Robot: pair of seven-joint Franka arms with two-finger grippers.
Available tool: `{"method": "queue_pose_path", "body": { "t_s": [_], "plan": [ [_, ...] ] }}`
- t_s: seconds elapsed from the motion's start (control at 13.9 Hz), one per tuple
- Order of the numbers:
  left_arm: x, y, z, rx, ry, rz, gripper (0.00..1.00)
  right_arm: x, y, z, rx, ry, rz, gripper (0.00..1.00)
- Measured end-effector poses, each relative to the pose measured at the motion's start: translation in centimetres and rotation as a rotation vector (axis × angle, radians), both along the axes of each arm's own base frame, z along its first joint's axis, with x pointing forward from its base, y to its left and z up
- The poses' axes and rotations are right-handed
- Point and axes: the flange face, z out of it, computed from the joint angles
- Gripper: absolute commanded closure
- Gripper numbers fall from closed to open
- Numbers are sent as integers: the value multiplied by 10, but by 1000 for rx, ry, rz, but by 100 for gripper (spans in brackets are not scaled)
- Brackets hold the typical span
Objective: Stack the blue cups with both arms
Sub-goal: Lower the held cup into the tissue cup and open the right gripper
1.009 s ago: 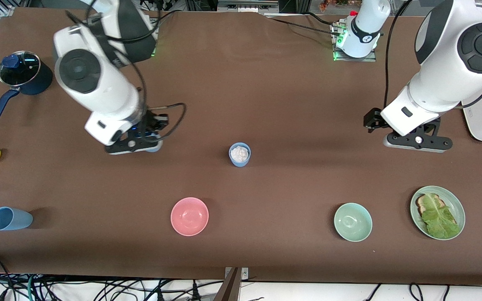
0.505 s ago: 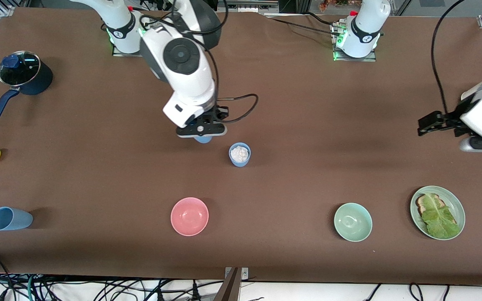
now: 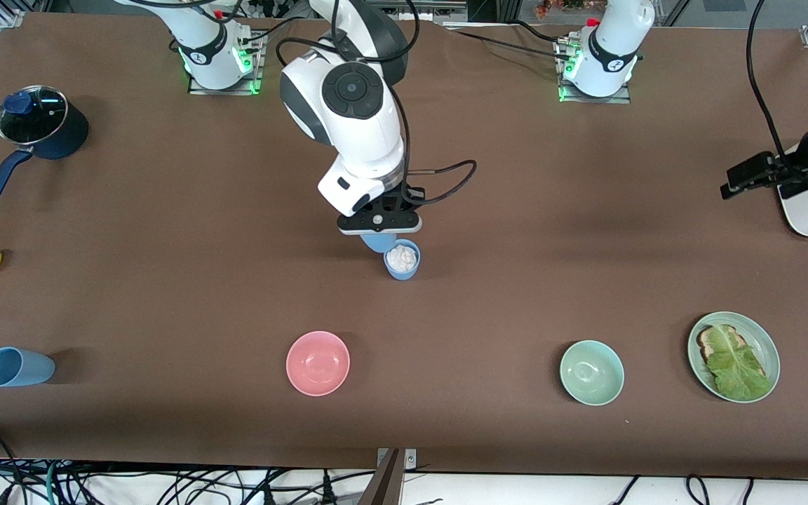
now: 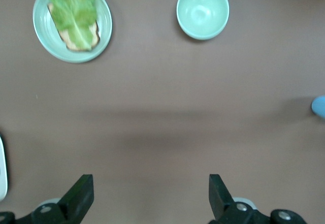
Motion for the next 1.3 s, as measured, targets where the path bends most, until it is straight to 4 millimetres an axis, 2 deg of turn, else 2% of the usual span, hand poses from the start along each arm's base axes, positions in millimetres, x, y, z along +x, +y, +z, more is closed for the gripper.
{"method": "queue_pose_path", "body": {
  "t_s": [0.22, 0.43, 0.58, 0.94, 1.3],
  "plan": [
    [-6, 1, 8, 0, -9, 1, 0, 5, 10, -13, 18, -18, 0, 100],
    [-25, 3, 41, 1, -58, 7, 0, 8, 14, -25, 13, -32, 5, 100],
    [-35, 4, 52, 1, -64, 7, 0, 8, 18, -34, 0, -44, 15, 100],
    [-36, 5, 30, -1, 10, 2, 0, 4, 27, -49, -22, -55, 36, 100],
    [-34, -10, 22, 20, 29, -65, 0, 2, 29, -59, -46, -64, 50, 100]
  ]
}}
